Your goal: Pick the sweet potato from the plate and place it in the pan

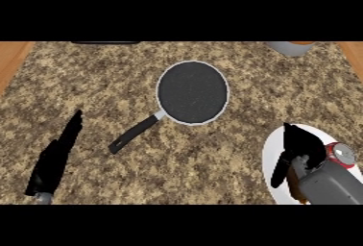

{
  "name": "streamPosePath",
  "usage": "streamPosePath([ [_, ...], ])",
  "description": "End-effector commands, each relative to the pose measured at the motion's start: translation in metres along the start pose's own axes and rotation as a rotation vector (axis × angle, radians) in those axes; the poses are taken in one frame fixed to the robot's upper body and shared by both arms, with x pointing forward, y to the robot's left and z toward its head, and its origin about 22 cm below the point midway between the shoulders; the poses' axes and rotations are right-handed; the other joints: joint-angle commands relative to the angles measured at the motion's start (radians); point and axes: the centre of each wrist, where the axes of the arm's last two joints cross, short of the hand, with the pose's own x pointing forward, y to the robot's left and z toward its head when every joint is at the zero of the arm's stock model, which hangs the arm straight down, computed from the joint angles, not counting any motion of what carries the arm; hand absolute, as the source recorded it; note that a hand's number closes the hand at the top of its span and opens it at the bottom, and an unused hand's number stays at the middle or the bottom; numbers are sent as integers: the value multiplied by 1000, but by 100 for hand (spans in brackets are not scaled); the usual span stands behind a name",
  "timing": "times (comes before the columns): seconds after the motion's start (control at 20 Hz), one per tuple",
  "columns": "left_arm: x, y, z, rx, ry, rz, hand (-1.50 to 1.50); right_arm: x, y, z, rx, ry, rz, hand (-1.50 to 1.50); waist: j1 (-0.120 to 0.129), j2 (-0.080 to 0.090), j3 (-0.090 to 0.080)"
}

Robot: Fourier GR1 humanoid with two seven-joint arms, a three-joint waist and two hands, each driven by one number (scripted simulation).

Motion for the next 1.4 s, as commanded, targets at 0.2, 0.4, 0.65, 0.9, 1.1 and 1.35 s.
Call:
streamPosePath([
  [0.2,8,-6,1,2,5,6,0,15,8,0,28,238,95,-150,-9,-2,1],
  [0.4,-12,1,6,15,12,-18,0,7,25,-2,55,260,97,-150,-14,-1,1],
  [0.65,7,7,-6,18,19,18,0,0,22,-6,43,265,106,-150,-15,0,2],
  [0.9,-8,-9,5,7,7,9,0,1,28,-7,57,276,93,-150,-12,0,2],
  [1.1,-2,2,-8,5,2,-4,0,-2,29,-17,29,255,54,150,-9,3,3],
  [1.35,-9,11,-3,16,9,-2,0,7,37,-4,38,208,-17,150,-12,2,3],
])
